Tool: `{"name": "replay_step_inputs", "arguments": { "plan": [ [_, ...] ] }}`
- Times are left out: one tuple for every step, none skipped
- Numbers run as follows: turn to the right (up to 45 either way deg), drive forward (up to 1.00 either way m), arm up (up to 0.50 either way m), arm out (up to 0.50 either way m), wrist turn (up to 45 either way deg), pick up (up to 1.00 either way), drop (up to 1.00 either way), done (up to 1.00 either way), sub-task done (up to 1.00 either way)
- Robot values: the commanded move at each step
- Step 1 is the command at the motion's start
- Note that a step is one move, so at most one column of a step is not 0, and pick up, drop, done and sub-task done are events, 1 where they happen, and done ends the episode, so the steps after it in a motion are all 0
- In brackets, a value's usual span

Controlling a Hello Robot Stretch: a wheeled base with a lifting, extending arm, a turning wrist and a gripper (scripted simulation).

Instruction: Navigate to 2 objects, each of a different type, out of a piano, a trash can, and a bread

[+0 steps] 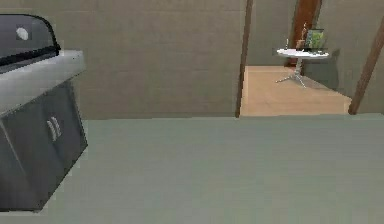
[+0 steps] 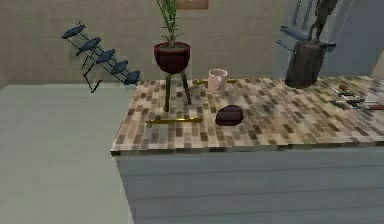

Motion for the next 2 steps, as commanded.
{"name": "replay_step_inputs", "arguments": {
  "plan": [
    [-6.0,0.0,0.0,0.0,0.0,0.0,0.0,0.0,0.0],
    [0.0,0.45,0.0,0.0,0.0,0.0,0.0,0.0,0.0]
  ]
}}
